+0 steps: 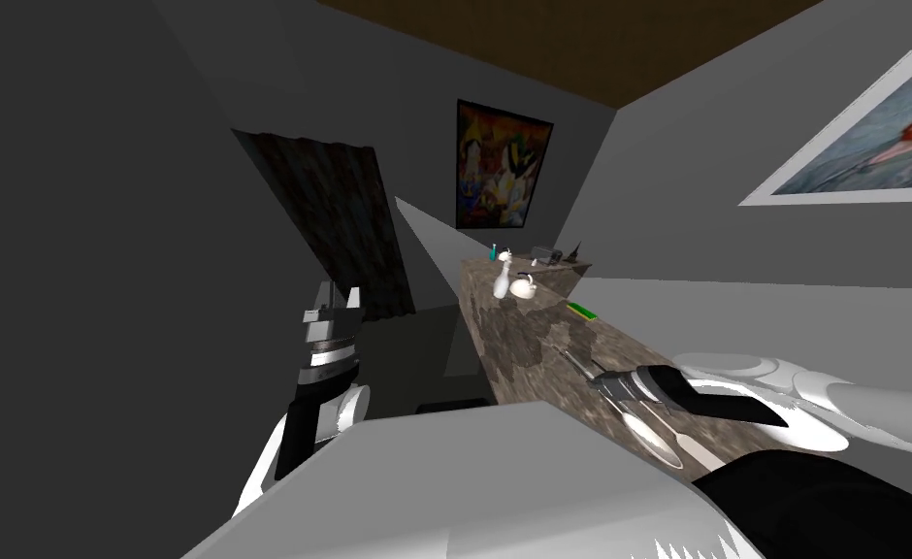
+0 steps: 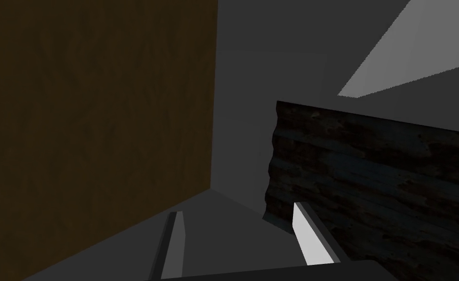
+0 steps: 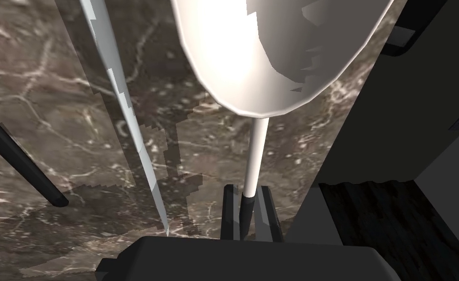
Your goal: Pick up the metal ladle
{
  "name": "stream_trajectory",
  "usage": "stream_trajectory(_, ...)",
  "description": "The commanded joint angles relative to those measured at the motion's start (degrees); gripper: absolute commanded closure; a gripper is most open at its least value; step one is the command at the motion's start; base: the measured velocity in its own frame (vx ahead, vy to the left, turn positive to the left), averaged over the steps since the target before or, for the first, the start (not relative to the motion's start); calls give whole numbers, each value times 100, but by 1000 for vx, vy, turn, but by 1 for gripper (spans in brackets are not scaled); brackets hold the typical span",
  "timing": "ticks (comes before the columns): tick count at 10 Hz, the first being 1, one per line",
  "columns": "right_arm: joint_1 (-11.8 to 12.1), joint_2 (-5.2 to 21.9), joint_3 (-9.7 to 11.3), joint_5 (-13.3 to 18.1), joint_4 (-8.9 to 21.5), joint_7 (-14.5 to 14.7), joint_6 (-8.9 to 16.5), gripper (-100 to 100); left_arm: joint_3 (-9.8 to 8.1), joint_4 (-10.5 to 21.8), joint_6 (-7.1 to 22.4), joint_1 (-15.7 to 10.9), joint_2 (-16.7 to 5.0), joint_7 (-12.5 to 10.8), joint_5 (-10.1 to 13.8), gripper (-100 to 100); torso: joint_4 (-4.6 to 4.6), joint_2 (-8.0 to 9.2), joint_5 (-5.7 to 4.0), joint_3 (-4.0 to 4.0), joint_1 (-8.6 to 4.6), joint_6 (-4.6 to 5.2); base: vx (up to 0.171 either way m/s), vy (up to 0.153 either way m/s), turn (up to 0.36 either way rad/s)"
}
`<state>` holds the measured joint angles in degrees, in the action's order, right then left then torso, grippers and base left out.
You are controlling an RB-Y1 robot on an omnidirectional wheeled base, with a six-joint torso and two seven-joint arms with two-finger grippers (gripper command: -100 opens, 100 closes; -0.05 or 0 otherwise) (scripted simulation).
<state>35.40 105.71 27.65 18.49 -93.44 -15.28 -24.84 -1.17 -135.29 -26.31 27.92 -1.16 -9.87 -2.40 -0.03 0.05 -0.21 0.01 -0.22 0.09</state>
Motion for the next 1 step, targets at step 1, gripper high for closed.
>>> stream_trajectory(1,0,0,0,0,0,0,0,0,0,0,0,0,0,0,0,0,0,0,0,0,0,0,0,0,0)
